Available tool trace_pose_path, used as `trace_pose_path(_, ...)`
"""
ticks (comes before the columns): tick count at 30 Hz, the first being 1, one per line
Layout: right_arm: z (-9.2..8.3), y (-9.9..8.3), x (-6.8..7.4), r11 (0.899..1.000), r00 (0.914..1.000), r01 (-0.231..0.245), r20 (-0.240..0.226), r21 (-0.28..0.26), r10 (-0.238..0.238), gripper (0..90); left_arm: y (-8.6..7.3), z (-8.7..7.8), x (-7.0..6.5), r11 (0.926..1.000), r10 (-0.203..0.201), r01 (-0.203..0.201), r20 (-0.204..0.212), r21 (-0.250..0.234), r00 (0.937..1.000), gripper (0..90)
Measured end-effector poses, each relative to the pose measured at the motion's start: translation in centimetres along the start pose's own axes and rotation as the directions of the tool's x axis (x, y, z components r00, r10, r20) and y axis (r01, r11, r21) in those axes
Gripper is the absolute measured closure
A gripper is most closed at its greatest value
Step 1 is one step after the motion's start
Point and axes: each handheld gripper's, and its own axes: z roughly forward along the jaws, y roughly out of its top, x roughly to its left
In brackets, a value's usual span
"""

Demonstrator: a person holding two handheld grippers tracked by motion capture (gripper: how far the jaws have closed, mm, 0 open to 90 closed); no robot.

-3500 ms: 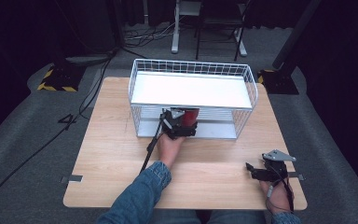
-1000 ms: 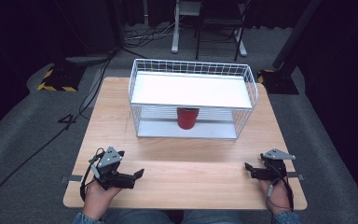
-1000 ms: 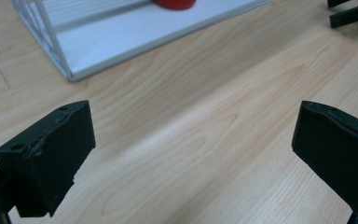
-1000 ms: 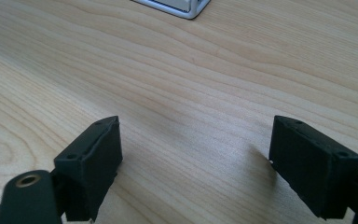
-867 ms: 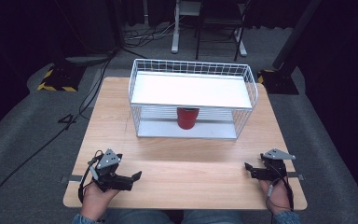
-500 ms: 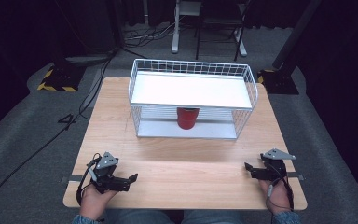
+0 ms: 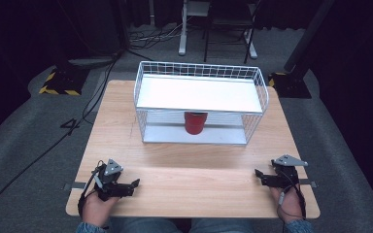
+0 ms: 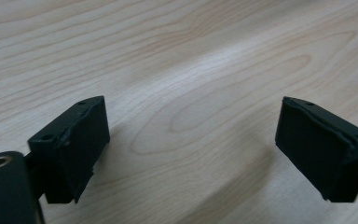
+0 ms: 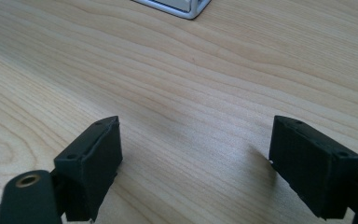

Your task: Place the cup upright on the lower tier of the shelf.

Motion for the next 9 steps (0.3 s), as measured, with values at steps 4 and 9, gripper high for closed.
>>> trace_pose_path(4, 0.00, 0.00, 0.00, 1.000, 1.0000, 0.000, 0.000, 0.000, 0.000, 17.4, 0.03, -0.02, 0.16, 1.0000, 0.007, -0.007, -0.031, 0.005, 0.9995, 14.4)
trace_pose_path(9, 0.03, 0.01, -0.10, 1.000, 0.9999, -0.007, -0.009, 0.003, 0.007, 17.4, 0.09, 0.16, -0.06, 0.9992, 0.038, -0.037, -0.049, 0.016, 0.9981, 14.3)
